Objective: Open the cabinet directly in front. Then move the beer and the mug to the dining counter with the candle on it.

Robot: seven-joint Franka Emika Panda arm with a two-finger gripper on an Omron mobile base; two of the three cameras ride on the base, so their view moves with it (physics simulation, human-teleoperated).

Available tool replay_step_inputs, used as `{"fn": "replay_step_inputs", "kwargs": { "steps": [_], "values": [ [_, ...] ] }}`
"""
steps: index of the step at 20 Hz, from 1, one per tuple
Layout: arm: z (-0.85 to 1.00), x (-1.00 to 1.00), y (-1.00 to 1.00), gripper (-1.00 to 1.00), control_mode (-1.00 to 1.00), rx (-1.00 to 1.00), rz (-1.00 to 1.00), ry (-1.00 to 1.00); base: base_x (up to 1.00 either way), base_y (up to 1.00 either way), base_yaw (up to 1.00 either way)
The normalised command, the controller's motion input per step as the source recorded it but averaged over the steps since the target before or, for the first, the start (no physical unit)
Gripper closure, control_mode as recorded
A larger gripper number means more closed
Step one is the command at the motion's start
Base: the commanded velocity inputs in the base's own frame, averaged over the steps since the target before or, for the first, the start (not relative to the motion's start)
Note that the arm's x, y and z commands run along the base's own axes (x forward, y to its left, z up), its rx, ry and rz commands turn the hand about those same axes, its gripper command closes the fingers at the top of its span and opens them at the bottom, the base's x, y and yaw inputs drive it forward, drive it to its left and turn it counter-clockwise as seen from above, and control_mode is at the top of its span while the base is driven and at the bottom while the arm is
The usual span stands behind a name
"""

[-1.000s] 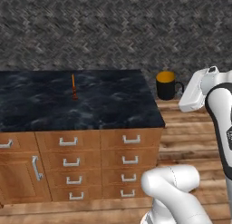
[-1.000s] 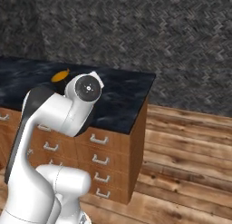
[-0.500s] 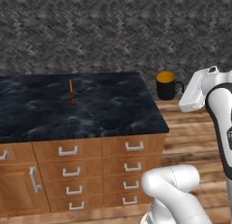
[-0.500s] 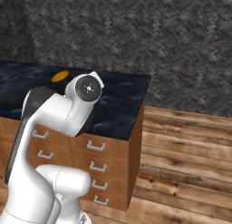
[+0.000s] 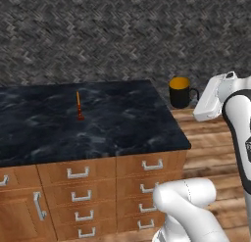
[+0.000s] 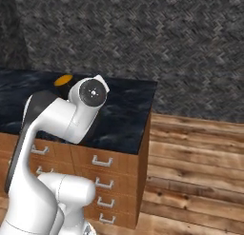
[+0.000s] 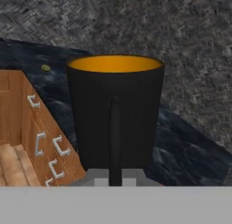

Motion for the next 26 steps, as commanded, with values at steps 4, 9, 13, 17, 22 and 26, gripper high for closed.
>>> {"fn": "replay_step_inputs", "kwargs": {
  "steps": [4,9,13,17,22,26],
  "values": [
    [0.0,0.0,0.0,1.0,1.0,0.0,0.0,0.0,0.41,0.34,-0.12],
    [0.0,0.0,0.0,1.0,1.0,0.0,0.0,0.0,0.37,0.32,-0.12],
    [0.0,0.0,0.0,1.0,1.0,0.0,0.0,0.0,0.34,0.28,-0.11],
    [0.0,0.0,0.0,1.0,1.0,0.0,0.0,0.0,0.29,0.29,-0.1],
    [0.0,0.0,0.0,1.0,1.0,0.0,0.0,0.0,0.29,0.3,-0.09],
    [0.0,0.0,0.0,1.0,1.0,0.0,0.0,0.0,0.27,0.3,-0.07]
  ]
}}
